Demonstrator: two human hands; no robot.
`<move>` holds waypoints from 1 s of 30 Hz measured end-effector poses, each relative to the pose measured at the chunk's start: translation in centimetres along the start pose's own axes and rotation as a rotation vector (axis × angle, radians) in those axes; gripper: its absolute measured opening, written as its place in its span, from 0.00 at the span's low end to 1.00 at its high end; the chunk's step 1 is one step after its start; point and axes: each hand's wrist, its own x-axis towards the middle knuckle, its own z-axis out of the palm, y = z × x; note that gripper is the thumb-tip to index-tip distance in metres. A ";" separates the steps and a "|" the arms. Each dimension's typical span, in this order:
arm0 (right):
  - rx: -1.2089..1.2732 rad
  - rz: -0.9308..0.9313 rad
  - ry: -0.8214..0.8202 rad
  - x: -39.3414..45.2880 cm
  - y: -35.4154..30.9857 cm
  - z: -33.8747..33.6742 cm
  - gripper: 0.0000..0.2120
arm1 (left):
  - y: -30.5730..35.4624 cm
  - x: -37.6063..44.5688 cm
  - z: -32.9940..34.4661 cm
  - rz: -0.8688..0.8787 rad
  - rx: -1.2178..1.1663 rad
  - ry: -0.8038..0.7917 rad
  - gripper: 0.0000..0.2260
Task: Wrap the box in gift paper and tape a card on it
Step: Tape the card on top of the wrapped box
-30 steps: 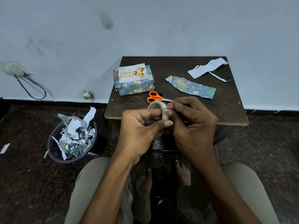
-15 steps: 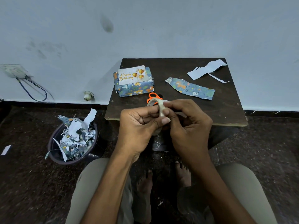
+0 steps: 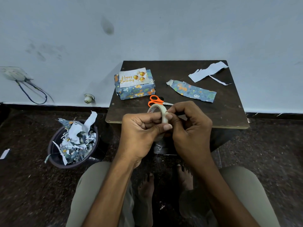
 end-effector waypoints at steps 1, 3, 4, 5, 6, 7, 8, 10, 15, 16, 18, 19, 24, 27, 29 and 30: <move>-0.001 -0.002 0.002 0.0 0.0 0.0 0.07 | 0.0 -0.1 0.1 0.003 -0.003 0.007 0.24; -0.008 -0.014 0.005 0.0 -0.1 0.0 0.07 | -0.1 -0.1 0.2 0.013 -0.006 0.009 0.19; -0.013 -0.022 0.004 0.0 -0.2 0.0 0.08 | -0.1 -0.1 0.2 0.020 -0.002 0.009 0.18; -0.018 -0.028 0.004 0.0 -0.2 0.0 0.08 | -0.1 -0.1 0.2 0.025 0.003 0.011 0.17; -0.018 -0.027 0.004 -0.1 -0.2 0.1 0.08 | -0.1 -0.1 0.2 0.026 0.001 0.012 0.17; -0.010 -0.018 0.007 -0.1 -0.2 0.1 0.08 | -0.2 -0.1 0.2 0.025 -0.005 0.016 0.17; 0.004 -0.001 0.012 -0.2 -0.2 0.2 0.07 | -0.2 0.0 0.1 0.024 -0.011 0.021 0.16; 0.035 0.039 0.026 -0.3 -0.2 0.3 0.05 | -0.2 0.1 0.1 0.027 -0.013 0.030 0.16; 0.006 0.035 0.038 -0.2 -0.2 0.5 0.04 | -0.1 0.1 0.1 0.033 -0.003 0.035 0.18; 0.001 0.032 0.042 -0.3 -0.2 0.5 0.04 | -0.1 0.0 0.1 0.034 -0.003 0.038 0.18; -0.012 0.021 0.047 -0.4 -0.2 0.6 0.05 | -0.2 0.0 0.2 0.038 0.000 0.044 0.18; -0.018 0.011 0.048 -0.4 -0.2 0.6 0.05 | -0.2 0.0 0.2 0.040 0.001 0.045 0.17; -0.028 -0.039 0.045 -0.3 -0.4 0.6 0.07 | -0.3 0.0 0.1 0.038 -0.023 0.044 0.16; -0.050 -0.070 0.042 -0.2 -0.4 0.7 0.09 | -0.5 0.0 0.2 0.035 -0.044 0.042 0.15; -0.049 -0.097 0.036 -0.2 -0.5 0.7 0.10 | -0.5 0.1 0.1 0.037 -0.060 0.040 0.15; -0.046 -0.106 0.030 -0.2 -0.5 0.8 0.10 | -0.6 0.2 0.1 0.040 -0.065 0.037 0.15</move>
